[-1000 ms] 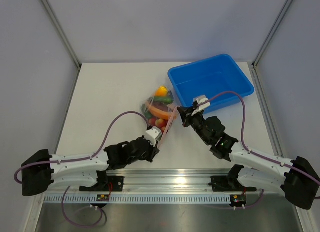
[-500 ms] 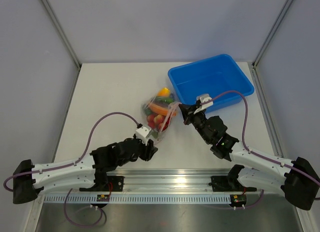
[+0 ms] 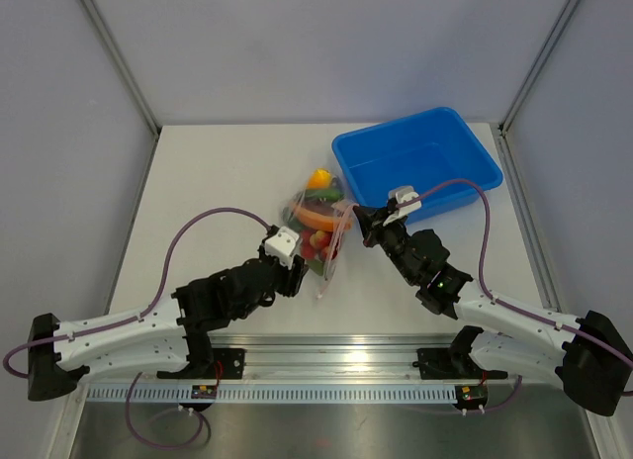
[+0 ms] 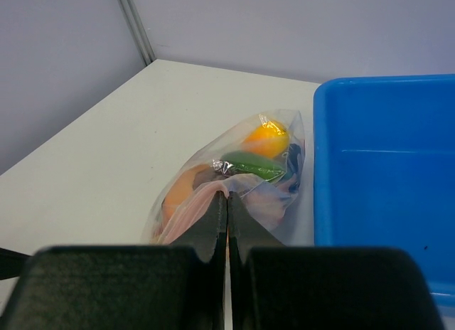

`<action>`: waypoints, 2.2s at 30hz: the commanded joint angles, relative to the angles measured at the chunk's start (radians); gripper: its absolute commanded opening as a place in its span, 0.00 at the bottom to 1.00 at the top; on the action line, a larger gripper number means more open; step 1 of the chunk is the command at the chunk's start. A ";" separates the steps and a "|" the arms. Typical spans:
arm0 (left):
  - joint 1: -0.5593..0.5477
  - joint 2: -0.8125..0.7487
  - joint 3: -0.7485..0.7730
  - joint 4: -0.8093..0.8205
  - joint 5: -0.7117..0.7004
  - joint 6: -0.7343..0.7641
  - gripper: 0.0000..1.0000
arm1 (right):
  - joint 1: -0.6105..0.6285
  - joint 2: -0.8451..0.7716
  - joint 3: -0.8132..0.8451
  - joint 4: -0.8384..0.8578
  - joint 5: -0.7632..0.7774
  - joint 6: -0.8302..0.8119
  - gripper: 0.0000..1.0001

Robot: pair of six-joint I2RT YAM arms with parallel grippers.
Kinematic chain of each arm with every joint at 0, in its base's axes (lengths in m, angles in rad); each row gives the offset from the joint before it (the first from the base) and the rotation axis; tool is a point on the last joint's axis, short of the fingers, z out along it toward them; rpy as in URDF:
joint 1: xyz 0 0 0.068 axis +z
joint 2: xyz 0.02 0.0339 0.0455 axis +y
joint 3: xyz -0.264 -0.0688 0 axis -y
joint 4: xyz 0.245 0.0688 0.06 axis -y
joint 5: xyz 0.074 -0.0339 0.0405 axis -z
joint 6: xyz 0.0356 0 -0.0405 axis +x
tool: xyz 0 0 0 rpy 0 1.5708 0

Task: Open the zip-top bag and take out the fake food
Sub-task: Open the zipper of the food storage bag at the center of the board.

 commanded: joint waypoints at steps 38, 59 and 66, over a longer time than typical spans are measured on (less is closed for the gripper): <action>-0.005 0.328 0.231 0.147 -0.015 0.146 0.44 | -0.005 -0.003 0.041 0.084 -0.024 0.009 0.00; 0.053 0.444 0.349 0.015 -0.130 0.129 0.00 | -0.005 -0.004 0.020 0.111 -0.029 0.029 0.00; 0.122 0.419 0.392 -0.016 -0.167 0.150 0.00 | -0.005 0.063 0.011 0.156 -0.047 0.075 0.00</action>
